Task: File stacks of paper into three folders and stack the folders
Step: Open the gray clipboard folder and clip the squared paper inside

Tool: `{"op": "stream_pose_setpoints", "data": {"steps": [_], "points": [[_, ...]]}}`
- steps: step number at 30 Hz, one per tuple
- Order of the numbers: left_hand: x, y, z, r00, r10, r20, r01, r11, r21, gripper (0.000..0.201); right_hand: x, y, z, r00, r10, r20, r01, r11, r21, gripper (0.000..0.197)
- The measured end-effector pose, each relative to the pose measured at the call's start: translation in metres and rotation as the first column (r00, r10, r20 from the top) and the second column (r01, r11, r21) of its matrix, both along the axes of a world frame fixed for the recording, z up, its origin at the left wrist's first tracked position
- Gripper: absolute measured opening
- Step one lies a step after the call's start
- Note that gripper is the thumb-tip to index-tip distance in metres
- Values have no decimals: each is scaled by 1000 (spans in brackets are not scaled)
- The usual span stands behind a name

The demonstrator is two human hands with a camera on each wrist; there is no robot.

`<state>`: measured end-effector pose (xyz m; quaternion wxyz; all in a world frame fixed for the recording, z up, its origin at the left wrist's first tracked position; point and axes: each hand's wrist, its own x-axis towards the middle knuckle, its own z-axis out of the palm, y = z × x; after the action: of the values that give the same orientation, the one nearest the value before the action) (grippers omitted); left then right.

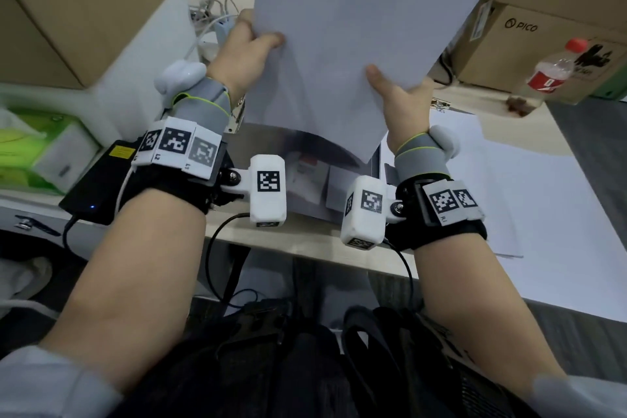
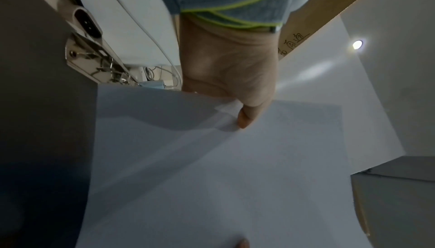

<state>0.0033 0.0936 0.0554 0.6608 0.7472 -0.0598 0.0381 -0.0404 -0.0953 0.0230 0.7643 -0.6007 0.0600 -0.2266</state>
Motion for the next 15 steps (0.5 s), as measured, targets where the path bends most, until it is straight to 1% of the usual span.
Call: {"op": "stream_pose_setpoints", "data": {"steps": [3, 5, 7, 8, 9, 10, 11, 12, 13, 14, 15], "points": [[1, 9, -7, 996, 74, -43, -73, 997, 36, 62, 4, -2, -1, 998, -54, -34, 53, 998, -20, 26], [-1, 24, -13, 988, 138, -70, -135, 990, 47, 57, 5, 0, -3, 995, -28, -97, 21, 997, -73, 22], [-4, 33, -17, 980, 171, -105, -161, 982, 99, 39, 8, 0, -6, 969, -37, -245, -17, 977, -213, 23], [-5, 39, -23, 977, 173, -121, -154, 977, 147, 27, 10, -1, -11, 944, -59, -326, -36, 960, -279, 21], [-8, 44, -29, 971, 186, -148, -156, 969, 193, 14, 12, 0, -17, 916, -56, -396, -84, 942, -326, 15], [-11, 49, -36, 963, 202, -177, -162, 963, 217, 16, 13, 3, -23, 877, -76, -474, -107, 932, -347, 23], [-15, 54, -42, 953, 223, -203, -173, 956, 237, 23, 15, 2, -31, 845, -73, -529, -165, 907, -388, 38], [-14, 59, -50, 946, 226, -232, -166, 954, 251, 26, 14, 6, -37, 804, -71, -590, -204, 900, -386, 45], [-14, 63, -55, 938, 221, -267, -147, 952, 269, 25, 13, 9, -42, 791, -56, -609, -223, 901, -372, 45], [-15, 67, -59, 929, 211, -305, -124, 951, 283, 24, 9, 12, -42, 769, -36, -638, -193, 939, -286, 41], [-16, 71, -62, 917, 202, -343, -103, 953, 285, 25, 8, 13, -42, 764, -62, -642, -162, 945, -284, 36]]}}
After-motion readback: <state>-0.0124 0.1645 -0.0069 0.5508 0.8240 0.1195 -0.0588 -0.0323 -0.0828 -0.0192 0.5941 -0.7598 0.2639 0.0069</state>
